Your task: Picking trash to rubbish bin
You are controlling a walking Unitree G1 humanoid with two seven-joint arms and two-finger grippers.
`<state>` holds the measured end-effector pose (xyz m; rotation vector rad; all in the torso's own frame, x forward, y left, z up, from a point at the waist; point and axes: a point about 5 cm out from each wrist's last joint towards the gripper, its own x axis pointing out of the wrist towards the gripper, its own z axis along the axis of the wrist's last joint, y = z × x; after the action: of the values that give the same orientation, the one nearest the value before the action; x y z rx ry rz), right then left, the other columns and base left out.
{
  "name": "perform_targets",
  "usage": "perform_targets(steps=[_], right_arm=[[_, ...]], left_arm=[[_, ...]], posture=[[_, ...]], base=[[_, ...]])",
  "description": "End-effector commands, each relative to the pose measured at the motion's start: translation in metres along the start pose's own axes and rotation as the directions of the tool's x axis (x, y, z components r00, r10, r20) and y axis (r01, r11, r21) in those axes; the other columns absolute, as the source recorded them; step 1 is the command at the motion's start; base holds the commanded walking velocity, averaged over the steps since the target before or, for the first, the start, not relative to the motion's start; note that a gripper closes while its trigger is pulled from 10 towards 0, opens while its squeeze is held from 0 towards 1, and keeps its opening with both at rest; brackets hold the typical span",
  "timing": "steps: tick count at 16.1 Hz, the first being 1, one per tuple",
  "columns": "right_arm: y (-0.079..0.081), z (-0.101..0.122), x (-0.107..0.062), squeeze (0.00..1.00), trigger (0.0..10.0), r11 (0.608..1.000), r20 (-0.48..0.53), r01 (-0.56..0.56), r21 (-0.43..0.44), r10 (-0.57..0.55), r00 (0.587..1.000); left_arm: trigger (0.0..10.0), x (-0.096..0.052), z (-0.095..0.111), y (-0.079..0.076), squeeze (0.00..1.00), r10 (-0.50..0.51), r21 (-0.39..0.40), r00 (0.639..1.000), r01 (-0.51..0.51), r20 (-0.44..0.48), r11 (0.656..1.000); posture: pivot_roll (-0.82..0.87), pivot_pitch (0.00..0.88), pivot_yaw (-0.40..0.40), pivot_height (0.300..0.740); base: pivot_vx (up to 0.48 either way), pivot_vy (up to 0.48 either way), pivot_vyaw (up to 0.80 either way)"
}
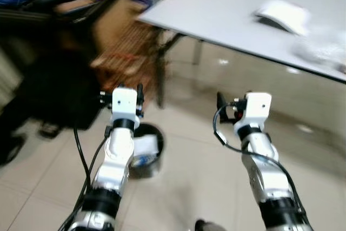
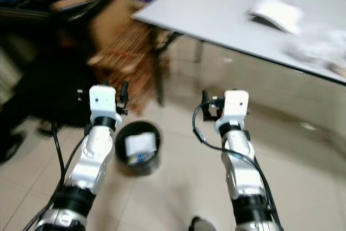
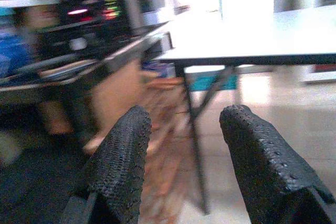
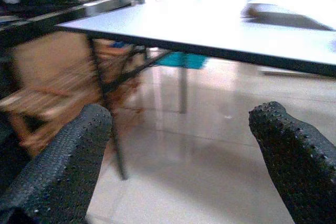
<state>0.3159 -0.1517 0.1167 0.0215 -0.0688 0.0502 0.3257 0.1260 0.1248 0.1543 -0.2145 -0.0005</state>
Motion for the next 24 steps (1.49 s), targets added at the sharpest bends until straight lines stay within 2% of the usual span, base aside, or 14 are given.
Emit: perform_targets(steps=[1, 15, 24], right_arm=[[-0.0009, 0.0003, 0.0006, 0.00, 10.0, 1.000, -0.006, 0.006, 0.000, -0.006, 1.000], [0.0029, -0.0005, 0.0010, 0.00, 10.0, 1.000, -0.004, -0.008, 0.008, 0.008, 1.000], [0.0032, -0.0005, 0.0005, 0.00, 10.0, 1.000, 0.002, -0.009, -0.011, 0.009, 1.000]], left_arm=[[10.0, -0.0002, 0.0008, -0.0062, 0.00, -0.029, -0.006, 1.000, 0.029, -0.001, 1.000], [10.0, -0.0016, 0.0002, -0.0088, 0.00, -0.053, -0.020, 0.999, 0.053, -0.008, 0.998], [10.0, 0.0002, 0.0000, -0.0071, 0.00, -0.039, -0.019, 0.999, 0.038, -0.021, 0.999]], posture=[[-0.06, 0.124, 0.043, 0.740], [-0.06, 0.101, 0.045, 0.740], [-0.06, 0.117, 0.045, 0.740]], base=[[0.000, 0.000, -0.80], [0.000, 0.000, -0.80], [0.000, 0.000, 0.00]])
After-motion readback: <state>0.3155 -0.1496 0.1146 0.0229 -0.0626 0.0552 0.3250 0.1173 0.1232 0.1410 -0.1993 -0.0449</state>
